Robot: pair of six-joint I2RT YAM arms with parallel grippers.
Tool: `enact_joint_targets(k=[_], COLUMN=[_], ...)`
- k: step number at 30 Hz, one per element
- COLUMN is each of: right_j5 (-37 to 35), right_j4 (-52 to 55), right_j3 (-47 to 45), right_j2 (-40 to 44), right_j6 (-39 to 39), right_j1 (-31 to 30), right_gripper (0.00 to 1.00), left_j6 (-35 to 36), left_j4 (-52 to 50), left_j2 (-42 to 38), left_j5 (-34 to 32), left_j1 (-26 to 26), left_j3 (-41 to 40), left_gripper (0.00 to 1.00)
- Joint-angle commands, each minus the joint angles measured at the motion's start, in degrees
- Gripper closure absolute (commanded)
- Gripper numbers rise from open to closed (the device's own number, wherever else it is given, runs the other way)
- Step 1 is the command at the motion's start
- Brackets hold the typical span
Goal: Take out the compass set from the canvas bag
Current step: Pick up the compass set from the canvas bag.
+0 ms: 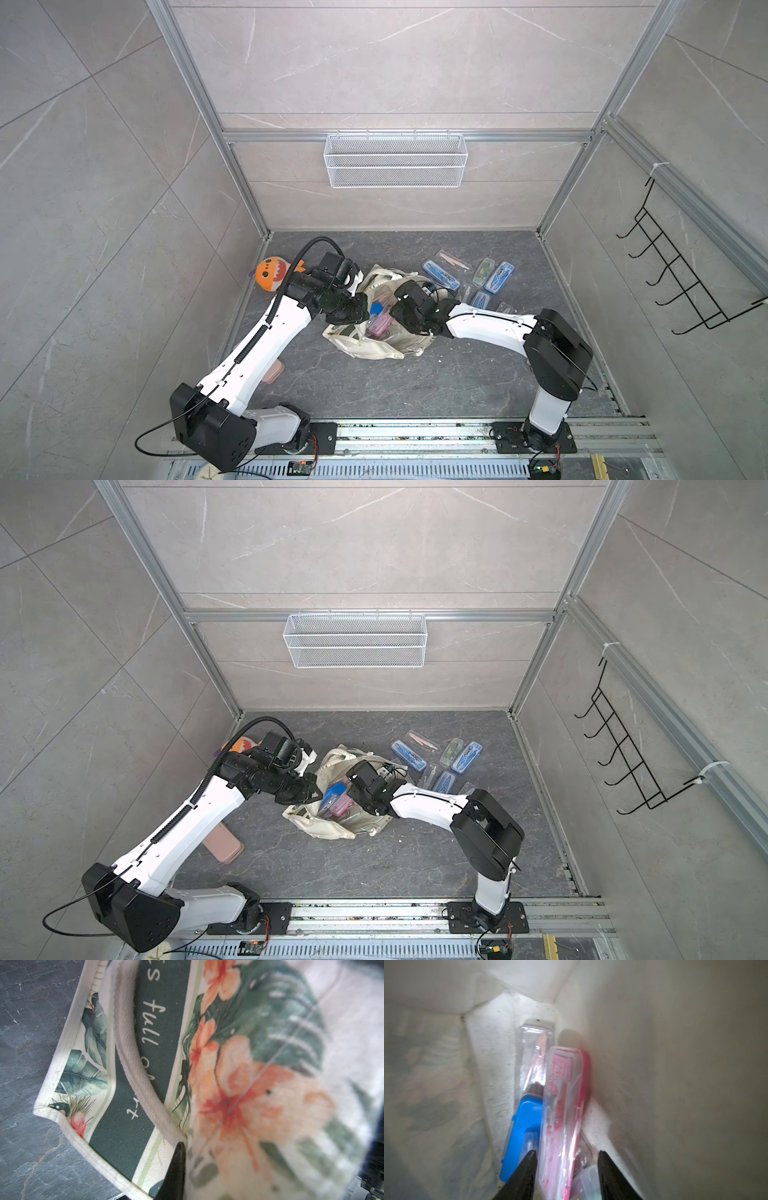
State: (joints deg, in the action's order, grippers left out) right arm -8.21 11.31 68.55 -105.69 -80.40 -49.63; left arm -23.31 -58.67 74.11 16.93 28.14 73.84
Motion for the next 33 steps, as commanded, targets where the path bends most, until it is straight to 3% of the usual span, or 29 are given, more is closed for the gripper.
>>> enact_joint_targets(k=[1, 7, 13, 18, 33], right_j5=[-1.3, 1.8, 5.3, 7.1, 1.6], right_j4=[1.7, -7.5, -13.8, -12.8, 1.5], right_j3=[1.8, 4.6, 5.3, 5.3, 1.3], right_j2=[-3.1, -8.8, -9.6, -5.4, 14.3], right_j6=[-3.4, 0.1, 4.1, 7.6, 15.9], right_j1=[0.2, 0.6, 0.8, 0.3, -4.2], right_gripper=[0.45, 0.45, 0.71, 0.8, 0.85], left_j6=[1.0, 1.0, 0.6, -0.8, -5.6], left_j4=[-0.2, 0.1, 0.5, 0.6, 0.7], left_j2=[-1.3, -1.2, -1.5, -1.1, 0.9], left_j5=[1.5, 2.1, 1.6, -0.5, -6.3], left_j1=[0.1, 0.2, 0.2, 0.2, 0.0], left_j3=[-0.3, -0.4, -0.7, -0.6, 1.2], left_gripper=[1.0, 1.0, 1.0, 1.0, 1.0])
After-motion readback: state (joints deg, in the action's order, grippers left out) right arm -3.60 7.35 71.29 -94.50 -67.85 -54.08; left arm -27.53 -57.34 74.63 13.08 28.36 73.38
